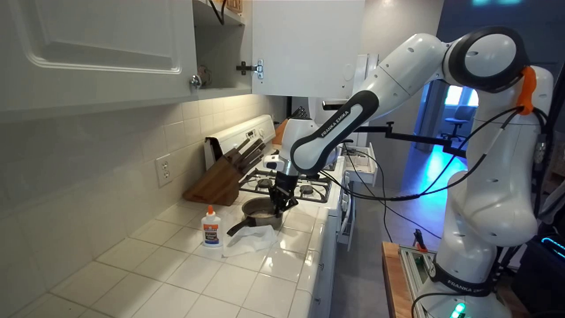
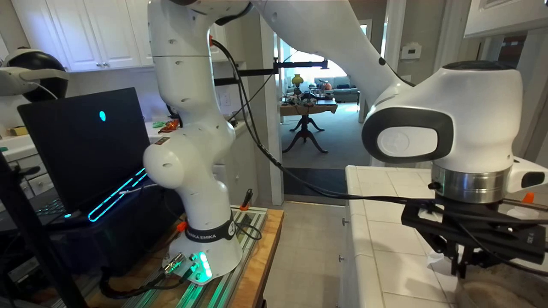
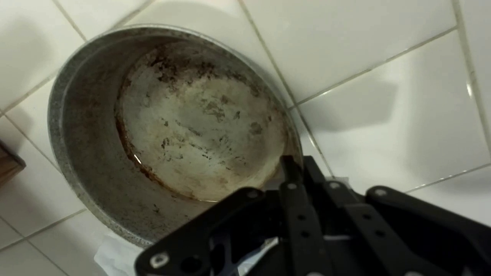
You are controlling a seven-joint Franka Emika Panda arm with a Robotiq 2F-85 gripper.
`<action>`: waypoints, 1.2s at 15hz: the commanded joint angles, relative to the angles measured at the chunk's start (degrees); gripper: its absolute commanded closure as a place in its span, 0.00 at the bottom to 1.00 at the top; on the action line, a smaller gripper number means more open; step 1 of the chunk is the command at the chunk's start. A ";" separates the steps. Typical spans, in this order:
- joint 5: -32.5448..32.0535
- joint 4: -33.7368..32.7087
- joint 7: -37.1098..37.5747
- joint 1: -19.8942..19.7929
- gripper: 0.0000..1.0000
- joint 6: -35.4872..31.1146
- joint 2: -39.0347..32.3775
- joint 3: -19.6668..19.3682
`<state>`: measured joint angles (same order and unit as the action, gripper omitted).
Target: Pick up the pan, and then place it in the open cabinet
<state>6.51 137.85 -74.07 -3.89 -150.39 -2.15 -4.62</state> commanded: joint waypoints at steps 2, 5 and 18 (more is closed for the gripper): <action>-2.92 2.89 0.47 0.54 0.98 -0.51 4.20 1.36; -4.52 2.48 1.07 0.58 0.98 0.06 3.55 1.37; -5.76 0.63 0.79 -0.26 0.98 0.95 -1.03 0.81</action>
<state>2.32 139.24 -74.09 -3.66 -149.82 -1.54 -3.67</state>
